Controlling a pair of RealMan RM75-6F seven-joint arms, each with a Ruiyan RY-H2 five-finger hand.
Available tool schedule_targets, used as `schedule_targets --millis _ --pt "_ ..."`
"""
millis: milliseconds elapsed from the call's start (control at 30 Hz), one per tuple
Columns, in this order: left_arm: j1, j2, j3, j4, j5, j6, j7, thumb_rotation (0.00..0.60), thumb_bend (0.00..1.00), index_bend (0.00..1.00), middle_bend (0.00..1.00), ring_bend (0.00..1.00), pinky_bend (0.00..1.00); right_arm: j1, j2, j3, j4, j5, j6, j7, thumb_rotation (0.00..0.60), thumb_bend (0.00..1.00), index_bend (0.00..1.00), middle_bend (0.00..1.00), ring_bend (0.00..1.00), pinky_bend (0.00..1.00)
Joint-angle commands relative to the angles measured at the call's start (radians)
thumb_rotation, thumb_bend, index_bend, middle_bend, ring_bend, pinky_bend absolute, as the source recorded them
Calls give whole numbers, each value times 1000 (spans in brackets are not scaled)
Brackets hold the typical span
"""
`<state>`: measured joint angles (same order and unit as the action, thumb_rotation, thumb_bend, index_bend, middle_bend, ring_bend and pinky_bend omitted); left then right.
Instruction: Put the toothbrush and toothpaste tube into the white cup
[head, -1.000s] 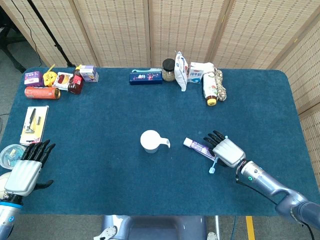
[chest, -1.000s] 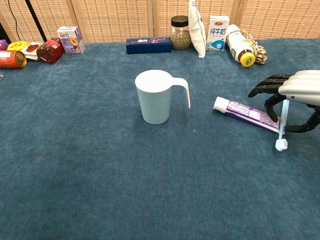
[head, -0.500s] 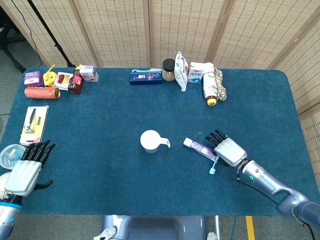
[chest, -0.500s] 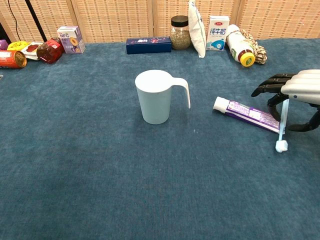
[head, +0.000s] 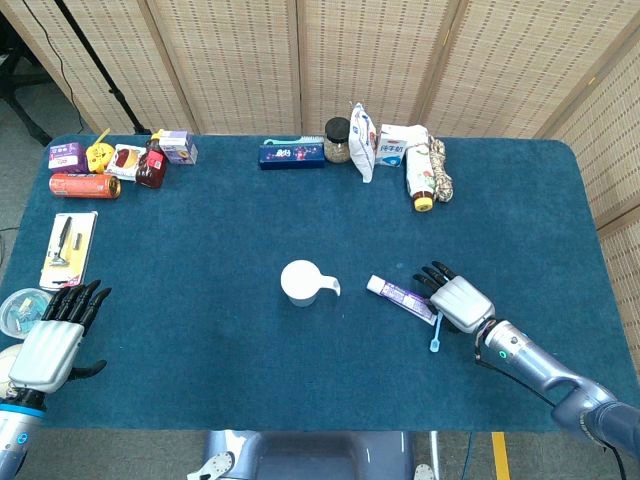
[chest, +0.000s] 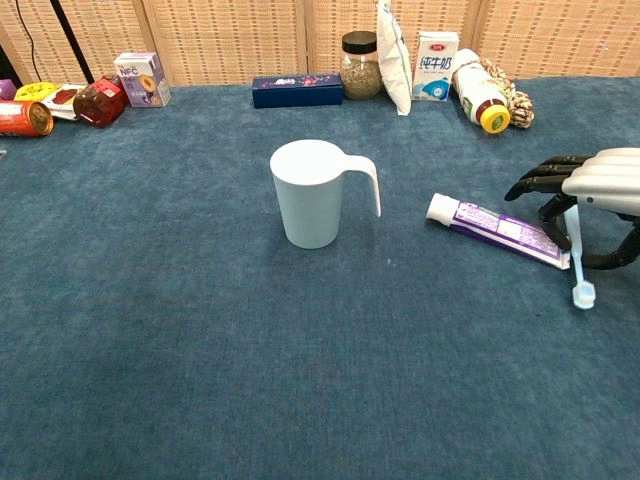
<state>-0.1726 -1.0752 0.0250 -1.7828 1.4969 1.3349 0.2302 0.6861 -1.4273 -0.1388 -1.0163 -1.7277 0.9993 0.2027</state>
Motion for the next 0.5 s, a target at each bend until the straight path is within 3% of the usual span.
schedule_targets --millis 33,500 --pt "0 0 0 0 0 -1 0 600 65 0 0 0 0 1 -4 -2 5 -1 -1 5 600 346 548 113 0 0" --pt "-1 6 2 -1 5 -1 -12 600 65 0 0 0 0 -12 26 34 -32 9 84 20 600 346 592 146 0 0"
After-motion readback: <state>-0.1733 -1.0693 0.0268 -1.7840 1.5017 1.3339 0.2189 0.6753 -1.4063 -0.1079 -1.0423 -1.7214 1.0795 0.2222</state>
